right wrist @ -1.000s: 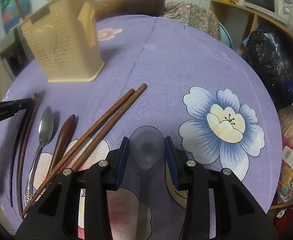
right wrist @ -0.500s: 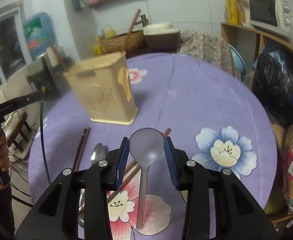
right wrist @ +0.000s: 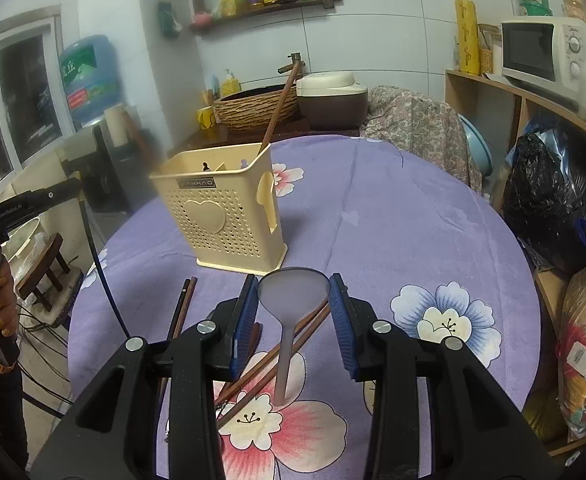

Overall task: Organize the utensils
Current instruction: 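Carry the spoon in the right tool and chopstick in the left tool into the holder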

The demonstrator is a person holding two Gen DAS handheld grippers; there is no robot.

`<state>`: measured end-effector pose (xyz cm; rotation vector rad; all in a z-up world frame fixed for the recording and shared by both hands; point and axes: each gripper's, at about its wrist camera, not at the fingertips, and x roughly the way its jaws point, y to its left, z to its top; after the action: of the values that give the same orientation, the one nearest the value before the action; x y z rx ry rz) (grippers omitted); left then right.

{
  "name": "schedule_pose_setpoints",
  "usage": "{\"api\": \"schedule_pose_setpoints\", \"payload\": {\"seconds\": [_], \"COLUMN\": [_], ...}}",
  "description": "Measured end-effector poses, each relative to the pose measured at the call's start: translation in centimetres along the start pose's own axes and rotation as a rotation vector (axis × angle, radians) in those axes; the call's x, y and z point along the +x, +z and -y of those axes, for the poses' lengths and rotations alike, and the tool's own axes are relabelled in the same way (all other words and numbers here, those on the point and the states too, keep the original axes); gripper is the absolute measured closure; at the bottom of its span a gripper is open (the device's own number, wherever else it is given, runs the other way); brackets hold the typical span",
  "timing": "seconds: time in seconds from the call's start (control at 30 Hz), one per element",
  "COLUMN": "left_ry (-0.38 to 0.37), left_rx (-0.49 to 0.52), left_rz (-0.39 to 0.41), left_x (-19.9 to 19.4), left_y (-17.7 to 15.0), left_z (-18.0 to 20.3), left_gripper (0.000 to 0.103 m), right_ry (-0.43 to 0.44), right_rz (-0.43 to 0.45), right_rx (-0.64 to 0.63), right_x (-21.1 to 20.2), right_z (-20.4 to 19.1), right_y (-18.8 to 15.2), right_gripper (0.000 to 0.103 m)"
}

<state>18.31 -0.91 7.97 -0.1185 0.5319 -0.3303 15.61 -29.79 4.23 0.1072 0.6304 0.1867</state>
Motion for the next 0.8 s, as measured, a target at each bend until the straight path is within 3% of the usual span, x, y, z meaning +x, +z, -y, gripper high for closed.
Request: {"api": "schedule_pose_setpoints", "payload": {"seconds": [0.4,0.53,0.8], "left_ry": [-0.054,-0.108,-0.156], "left_rx": [0.0,0.003,0.044], "left_rz": [0.047,0.066,0.183], "left_x": [-2.1,-2.7,-4.6], "left_y": [2.7,5.1,12.8], "left_z": [0.0,0.6,3.9], "left_gripper": [0.095,0.095,0.095], "right_ry": [0.059,0.102,0.092], "right_rz": [0.04,0.098,0.25], "right_rx": [-0.028,-0.065,-0.126], "right_x": [-1.4,-2.4,-3.8], "right_z": [-1.3,-2.8,-6.2], "right_y": [2.8,6.1,15.3], "right_gripper": [0.066,0.066,0.066]}}
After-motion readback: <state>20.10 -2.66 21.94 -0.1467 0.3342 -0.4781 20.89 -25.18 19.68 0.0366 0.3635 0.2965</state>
